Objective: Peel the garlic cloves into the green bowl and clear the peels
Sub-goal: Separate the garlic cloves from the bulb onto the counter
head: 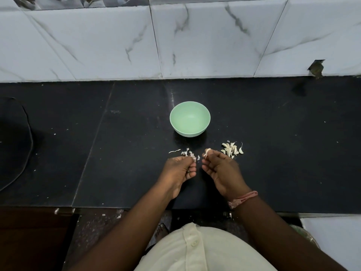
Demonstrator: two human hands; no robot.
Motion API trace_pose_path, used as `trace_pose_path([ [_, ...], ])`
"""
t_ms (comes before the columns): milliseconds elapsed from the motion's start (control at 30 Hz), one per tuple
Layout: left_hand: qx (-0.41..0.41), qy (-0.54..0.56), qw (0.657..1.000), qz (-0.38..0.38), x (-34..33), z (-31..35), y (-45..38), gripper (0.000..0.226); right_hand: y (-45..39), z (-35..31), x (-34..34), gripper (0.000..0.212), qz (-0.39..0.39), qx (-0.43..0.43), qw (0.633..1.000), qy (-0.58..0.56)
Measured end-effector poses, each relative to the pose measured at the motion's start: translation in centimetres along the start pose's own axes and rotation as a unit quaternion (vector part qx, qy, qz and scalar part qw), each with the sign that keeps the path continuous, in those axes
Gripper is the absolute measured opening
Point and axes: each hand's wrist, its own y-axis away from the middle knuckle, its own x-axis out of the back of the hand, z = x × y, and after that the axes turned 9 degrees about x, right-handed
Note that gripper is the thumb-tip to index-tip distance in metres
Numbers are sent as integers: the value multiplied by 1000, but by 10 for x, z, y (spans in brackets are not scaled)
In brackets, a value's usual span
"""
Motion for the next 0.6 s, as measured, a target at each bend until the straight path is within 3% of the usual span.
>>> trace_pose_path([
  [133, -25, 36, 999, -1, 4, 0, 0, 12, 10, 1, -3, 12, -46, 119, 977, 173],
  [333, -60, 0, 998, -15, 7, 7, 6, 12, 10, -3, -3, 24, -136, 197, 914, 326],
  [533, -45, -33, 998, -23, 10, 10, 3, 7, 4, -13, 0, 19, -144, 232, 877, 395],
  [600, -40, -20, 999, -13, 9, 11, 3, 7, 4, -11, -2, 17, -132, 232, 890, 369],
])
